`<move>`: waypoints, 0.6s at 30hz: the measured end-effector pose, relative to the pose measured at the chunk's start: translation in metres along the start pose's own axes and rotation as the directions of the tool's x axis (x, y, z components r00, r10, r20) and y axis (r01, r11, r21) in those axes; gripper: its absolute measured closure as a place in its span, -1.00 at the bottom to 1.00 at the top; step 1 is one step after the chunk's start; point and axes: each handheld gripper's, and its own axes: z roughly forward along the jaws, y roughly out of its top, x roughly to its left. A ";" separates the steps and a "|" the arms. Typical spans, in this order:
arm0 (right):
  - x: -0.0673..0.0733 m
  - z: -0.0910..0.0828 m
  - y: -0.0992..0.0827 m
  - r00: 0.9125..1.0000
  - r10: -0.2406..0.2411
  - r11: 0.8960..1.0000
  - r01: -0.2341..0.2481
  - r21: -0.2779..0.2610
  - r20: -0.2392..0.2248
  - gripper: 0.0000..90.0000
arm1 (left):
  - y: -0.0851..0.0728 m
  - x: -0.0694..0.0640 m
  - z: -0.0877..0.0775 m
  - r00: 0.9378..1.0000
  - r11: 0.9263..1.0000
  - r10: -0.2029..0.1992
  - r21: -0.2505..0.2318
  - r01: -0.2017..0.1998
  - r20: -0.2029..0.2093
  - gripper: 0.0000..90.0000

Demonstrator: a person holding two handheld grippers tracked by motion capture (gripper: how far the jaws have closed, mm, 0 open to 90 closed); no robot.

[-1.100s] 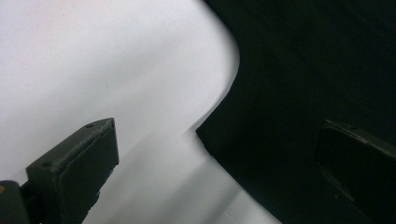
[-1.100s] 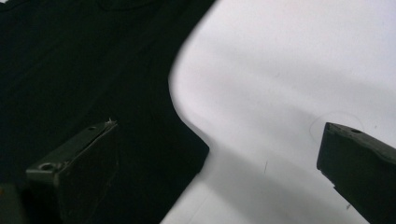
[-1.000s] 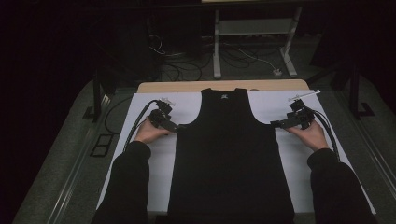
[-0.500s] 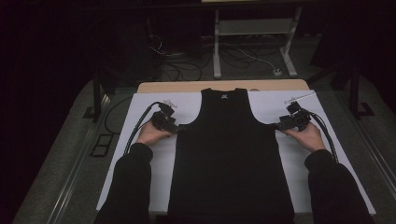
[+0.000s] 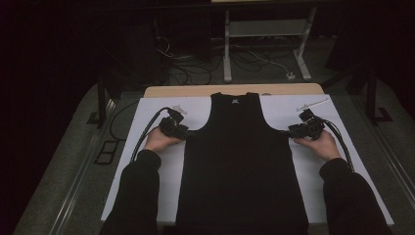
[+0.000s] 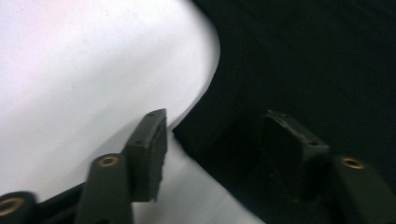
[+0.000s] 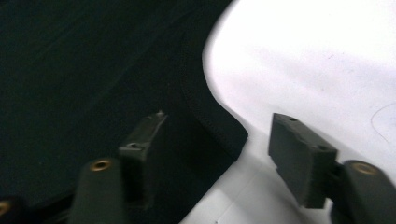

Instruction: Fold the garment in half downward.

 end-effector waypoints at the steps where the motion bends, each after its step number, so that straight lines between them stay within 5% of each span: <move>1: 0.000 0.001 -0.001 1.000 -0.004 1.000 0.004 -0.001 0.006 -0.02 | 0.000 0.000 0.000 1.000 1.000 0.001 -0.001 -0.001 -0.002 0.00; 8: 0.002 0.002 -0.001 1.000 0.002 1.000 -0.002 -0.003 0.023 0.25 | 0.000 -0.002 0.001 1.000 1.000 0.009 -0.005 -0.009 -0.018 0.25; 11: 0.003 0.002 0.000 0.999 -0.007 1.000 0.007 -0.008 0.038 0.35 | 0.001 0.000 0.001 1.000 1.000 -0.018 -0.008 0.018 -0.018 0.28; 18: 0.011 0.007 0.000 0.994 -0.013 1.000 0.010 0.027 0.104 0.66 | -0.004 -0.003 0.000 0.998 0.999 -0.018 -0.035 0.016 -0.053 0.58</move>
